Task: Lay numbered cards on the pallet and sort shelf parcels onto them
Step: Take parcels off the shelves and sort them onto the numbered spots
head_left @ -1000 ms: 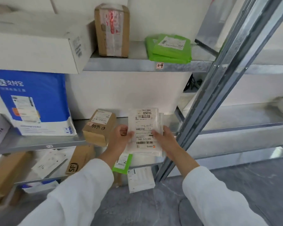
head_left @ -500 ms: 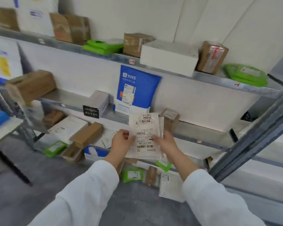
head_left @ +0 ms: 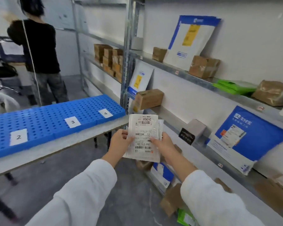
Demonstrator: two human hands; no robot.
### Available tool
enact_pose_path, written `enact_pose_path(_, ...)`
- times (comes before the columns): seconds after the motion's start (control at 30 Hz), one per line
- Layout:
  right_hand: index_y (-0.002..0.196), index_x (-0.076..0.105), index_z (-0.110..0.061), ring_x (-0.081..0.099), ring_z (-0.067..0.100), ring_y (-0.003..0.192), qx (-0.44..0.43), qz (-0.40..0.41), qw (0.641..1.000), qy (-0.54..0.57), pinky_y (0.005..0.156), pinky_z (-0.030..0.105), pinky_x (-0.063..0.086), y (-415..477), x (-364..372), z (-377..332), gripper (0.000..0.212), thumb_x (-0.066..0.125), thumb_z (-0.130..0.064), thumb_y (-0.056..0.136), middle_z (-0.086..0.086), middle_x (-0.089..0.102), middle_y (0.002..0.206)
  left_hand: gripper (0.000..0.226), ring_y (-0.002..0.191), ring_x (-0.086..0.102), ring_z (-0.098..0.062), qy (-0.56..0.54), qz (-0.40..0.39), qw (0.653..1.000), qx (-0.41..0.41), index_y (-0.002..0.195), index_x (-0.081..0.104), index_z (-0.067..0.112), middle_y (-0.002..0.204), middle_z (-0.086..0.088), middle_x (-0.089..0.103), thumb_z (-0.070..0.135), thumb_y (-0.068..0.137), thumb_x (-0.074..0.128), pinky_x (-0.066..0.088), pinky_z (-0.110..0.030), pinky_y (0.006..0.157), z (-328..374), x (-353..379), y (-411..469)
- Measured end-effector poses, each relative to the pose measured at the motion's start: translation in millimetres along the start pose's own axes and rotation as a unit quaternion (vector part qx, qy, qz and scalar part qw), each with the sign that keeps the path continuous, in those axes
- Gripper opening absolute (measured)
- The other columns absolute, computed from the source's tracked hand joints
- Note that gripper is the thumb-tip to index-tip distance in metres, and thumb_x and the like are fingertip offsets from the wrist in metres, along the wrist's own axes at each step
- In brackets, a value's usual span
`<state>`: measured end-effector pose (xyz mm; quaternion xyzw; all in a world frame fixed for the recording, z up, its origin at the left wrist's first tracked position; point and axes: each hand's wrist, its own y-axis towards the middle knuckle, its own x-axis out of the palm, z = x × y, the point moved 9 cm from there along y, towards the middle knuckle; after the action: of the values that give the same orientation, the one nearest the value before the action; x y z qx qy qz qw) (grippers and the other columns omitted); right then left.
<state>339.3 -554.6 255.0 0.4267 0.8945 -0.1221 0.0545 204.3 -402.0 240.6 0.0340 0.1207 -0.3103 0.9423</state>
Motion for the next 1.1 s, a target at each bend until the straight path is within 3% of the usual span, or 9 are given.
enact_pose_path(0.1,0.122,0.052,-0.015,0.066,0.018,0.101,-0.003,-0.061,0.998,-0.008,0.082,0.037,0.057,28,74,-13,0.034,0.062,-0.010,0.091,0.002,0.065,0.120,0.019,0.083,0.064,-0.010,-0.001,0.061,0.998,-0.016,0.097,0.059,0.015,0.093,0.004,0.066,0.027,0.086,0.070,0.049,-0.020,0.065,-20,-68,15)
enact_pose_path(0.2,0.125,0.052,-0.013,0.066,0.017,0.097,-0.014,-0.110,0.994,-0.013,0.073,0.029,0.056,55,146,-24,0.038,0.064,-0.010,0.090,0.004,0.066,0.120,0.020,0.084,0.063,-0.009,0.017,0.120,0.992,-0.032,0.098,0.059,0.016,0.094,0.005,0.066,0.029,0.086,0.069,0.049,-0.020,0.066,-39,-130,31)
enact_pose_path(0.3,0.130,0.051,-0.016,0.066,0.016,0.099,-0.017,-0.177,0.984,-0.009,0.076,0.031,0.057,77,221,-33,0.042,0.064,-0.011,0.090,0.003,0.065,0.121,0.021,0.085,0.062,-0.009,0.032,0.177,0.982,-0.056,0.100,0.057,0.018,0.094,0.006,0.063,0.029,0.087,0.069,0.048,-0.021,0.067,-58,-188,47)
enact_pose_path(0.43,0.127,0.050,-0.016,0.064,0.012,0.096,-0.028,-0.247,0.968,-0.036,0.067,0.023,0.052,100,314,-49,0.039,0.063,-0.014,0.091,0.001,0.064,0.119,0.018,0.080,0.059,-0.005,0.046,0.235,0.967,-0.091,0.095,0.054,0.020,0.090,0.008,0.061,0.029,0.087,0.067,0.043,-0.018,0.061,-82,-259,66)
enact_pose_path(0.63,0.123,0.051,-0.019,0.063,0.011,0.092,-0.050,-0.311,0.948,-0.056,0.070,0.025,0.052,135,435,-84,0.033,0.062,-0.017,0.092,0.000,0.064,0.113,0.017,0.078,0.060,-0.006,0.053,0.309,0.943,-0.114,0.094,0.053,0.021,0.087,0.008,0.061,0.028,0.088,0.067,0.040,-0.014,0.057,-95,-354,101)
enact_pose_path(0.73,0.126,0.048,-0.019,0.062,0.017,0.101,-0.057,-0.344,0.935,-0.069,0.083,0.034,0.054,146,486,-96,0.036,0.061,-0.020,0.093,0.000,0.062,0.116,0.018,0.078,0.057,-0.006,0.061,0.338,0.930,-0.128,0.096,0.053,0.020,0.087,0.009,0.058,0.027,0.088,0.068,0.039,-0.015,0.057,-104,-395,116)
enact_pose_path(0.87,0.124,0.047,-0.018,0.064,0.017,0.097,-0.050,-0.371,0.925,-0.069,0.069,0.027,0.053,149,543,-107,0.036,0.064,-0.020,0.091,0.001,0.063,0.114,0.022,0.076,0.055,-0.001,0.053,0.368,0.917,-0.145,0.100,0.052,0.017,0.087,0.010,0.056,0.025,0.088,0.069,0.039,-0.014,0.057,-119,-440,129)
enact_pose_path(0.97,0.122,0.047,-0.016,0.063,0.015,0.094,-0.050,-0.395,0.914,-0.075,0.063,0.023,0.050,147,584,-111,0.037,0.064,-0.025,0.091,0.001,0.062,0.112,0.022,0.079,0.059,-0.009,0.048,0.386,0.909,-0.146,0.099,0.054,0.015,0.091,0.003,0.061,0.025,0.088,0.069,0.043,-0.017,0.059,-131,-470,134)
enact_pose_path(1.1,0.124,0.047,-0.015,0.063,0.017,0.099,-0.041,-0.418,0.903,-0.089,0.071,0.026,0.052,140,643,-109,0.036,0.063,-0.023,0.092,0.001,0.062,0.116,0.024,0.087,0.064,-0.020,0.044,0.401,0.901,-0.162,0.103,0.055,0.012,0.098,-0.005,0.064,0.025,0.088,0.068,0.049,-0.024,0.066,-154,-515,132)
